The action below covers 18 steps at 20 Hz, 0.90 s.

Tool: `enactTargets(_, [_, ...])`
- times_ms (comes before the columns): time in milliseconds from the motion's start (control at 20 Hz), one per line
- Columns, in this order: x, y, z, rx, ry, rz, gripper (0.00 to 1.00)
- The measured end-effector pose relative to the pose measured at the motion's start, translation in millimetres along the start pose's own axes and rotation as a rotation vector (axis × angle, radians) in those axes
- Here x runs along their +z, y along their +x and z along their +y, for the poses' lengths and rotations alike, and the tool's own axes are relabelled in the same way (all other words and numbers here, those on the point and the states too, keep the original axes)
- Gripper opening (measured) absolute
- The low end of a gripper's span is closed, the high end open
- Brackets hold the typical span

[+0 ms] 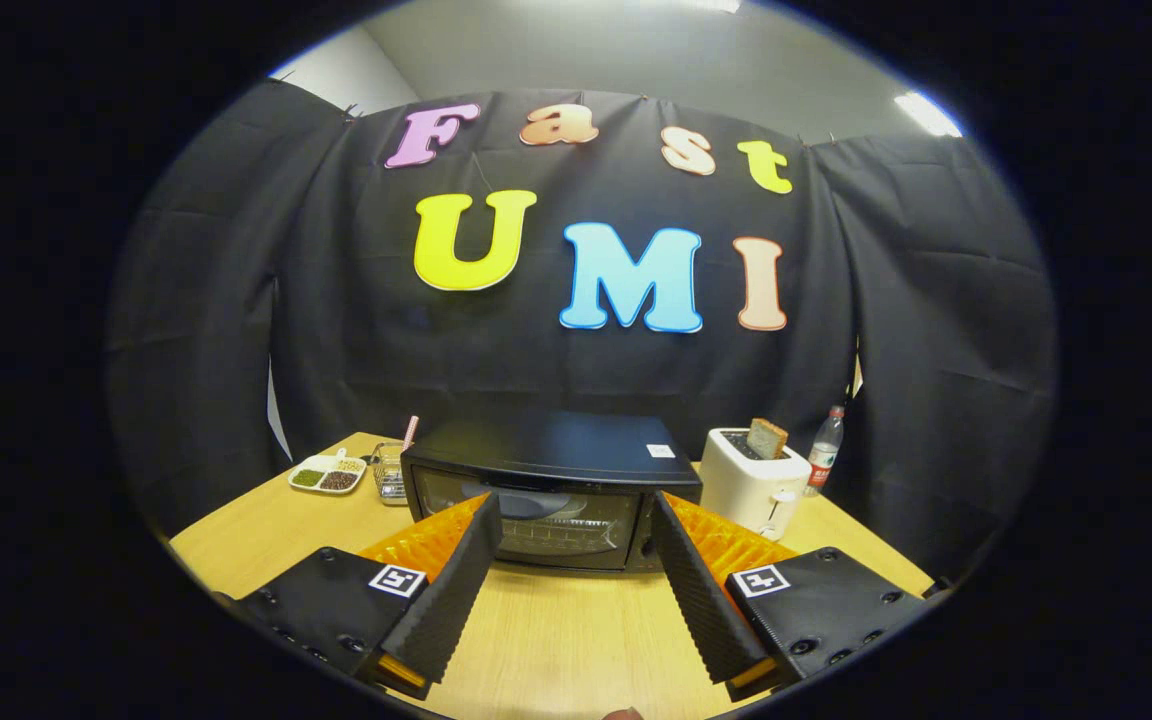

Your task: Open the toaster oven, put the food inside, and close the toaster oven door.

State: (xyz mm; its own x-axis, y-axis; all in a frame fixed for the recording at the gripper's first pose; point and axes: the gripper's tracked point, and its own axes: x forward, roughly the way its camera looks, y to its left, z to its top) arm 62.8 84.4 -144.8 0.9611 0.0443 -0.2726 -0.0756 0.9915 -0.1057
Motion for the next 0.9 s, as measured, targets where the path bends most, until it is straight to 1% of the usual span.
enactTargets(200, [10.8,-32.6,-27.1,-0.028,-0.019,-0.047,0.96])
enactTargets(400, [21.1,-57.5,-50.8,-0.054,0.005,-0.078,0.95])
enactTargets(600, [28.4,-74.4,-65.3,-0.067,0.017,-0.109,0.95])
enactTargets(900, [33.7,-85.7,-80.3,-0.092,0.032,-0.132,0.95])
